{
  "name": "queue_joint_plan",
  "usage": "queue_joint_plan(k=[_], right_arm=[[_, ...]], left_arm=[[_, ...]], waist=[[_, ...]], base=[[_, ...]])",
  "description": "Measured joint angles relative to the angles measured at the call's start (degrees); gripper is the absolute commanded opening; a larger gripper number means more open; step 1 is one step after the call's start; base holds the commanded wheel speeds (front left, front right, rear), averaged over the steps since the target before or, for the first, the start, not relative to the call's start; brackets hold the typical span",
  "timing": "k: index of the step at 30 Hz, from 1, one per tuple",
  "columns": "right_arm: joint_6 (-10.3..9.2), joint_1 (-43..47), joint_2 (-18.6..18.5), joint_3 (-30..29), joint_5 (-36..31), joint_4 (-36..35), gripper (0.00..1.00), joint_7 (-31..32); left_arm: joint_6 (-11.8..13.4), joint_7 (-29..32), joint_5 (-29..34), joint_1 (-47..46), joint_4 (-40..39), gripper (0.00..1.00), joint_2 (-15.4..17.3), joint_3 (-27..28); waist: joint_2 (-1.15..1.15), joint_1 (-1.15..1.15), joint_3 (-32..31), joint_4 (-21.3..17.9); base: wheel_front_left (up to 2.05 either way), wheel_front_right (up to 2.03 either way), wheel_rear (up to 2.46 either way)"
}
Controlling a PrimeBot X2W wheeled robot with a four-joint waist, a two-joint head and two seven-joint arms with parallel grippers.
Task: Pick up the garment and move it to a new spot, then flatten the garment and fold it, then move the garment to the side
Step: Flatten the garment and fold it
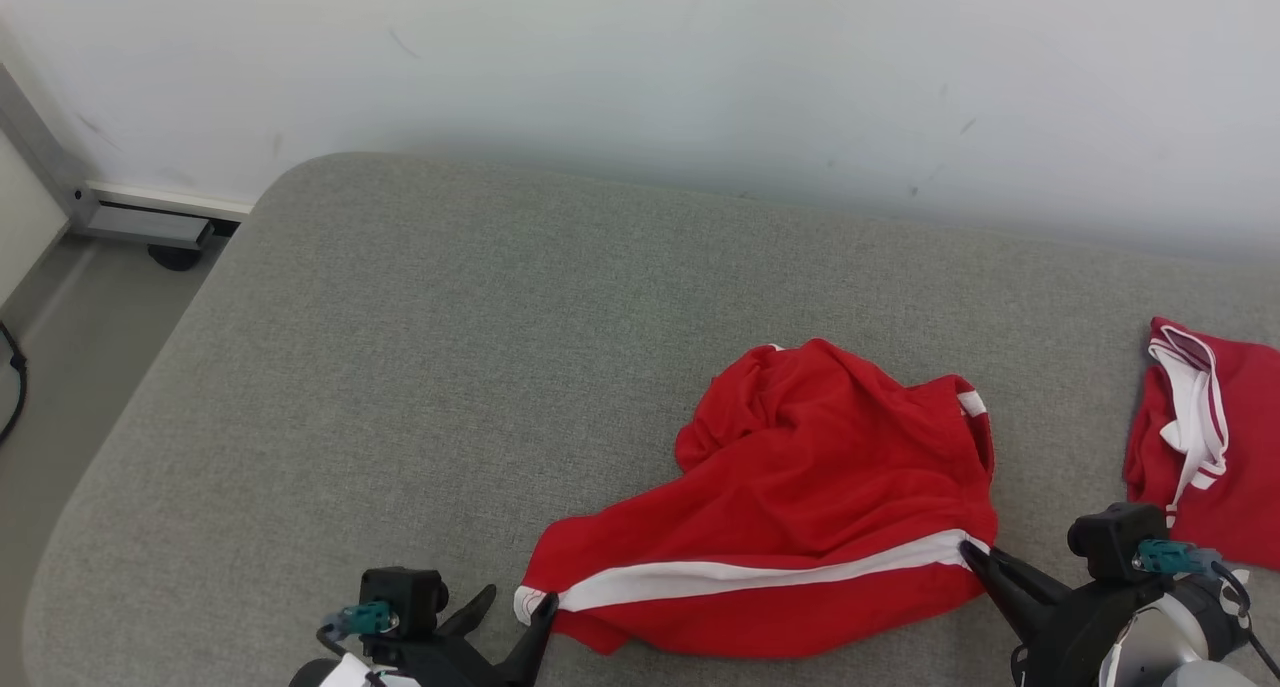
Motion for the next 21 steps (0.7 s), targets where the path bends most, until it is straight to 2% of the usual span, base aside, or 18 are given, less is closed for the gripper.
queue_joint_plan(k=[4,9,13,21], right_arm=[[-0.35,-0.02,-0.07,0.02,-0.01,-0.49,0.00,0.08],[-0.36,-0.06,-0.19,0.21,-0.01,-1.05,0.00,0.53],[-0.36,-0.27,-0.20,0.62,-0.04,-1.30,0.00,1.04],[-0.43,-0.26,-0.58,0.60,-0.05,-1.90,0.00,1.51]], left_arm=[[-0.09,1.29,-2.56,0.02,1.02,1.00,-0.16,1.37],[-1.65,2.97,-7.13,0.15,2.29,1.00,-1.68,3.35],[-2.52,4.67,-7.58,0.13,4.16,1.00,-2.44,3.35],[-2.59,7.02,-7.71,-0.44,7.53,1.00,-3.48,2.98]], waist=[[0.00,0.00,0.17,-0.04],[0.00,0.00,0.28,-0.14],[0.00,0.00,0.31,-0.40],[0.00,0.00,0.64,-1.02]], base=[[0.00,0.00,0.00],[0.00,0.00,0.00],[0.00,0.00,0.00],[0.00,0.00,0.00]])
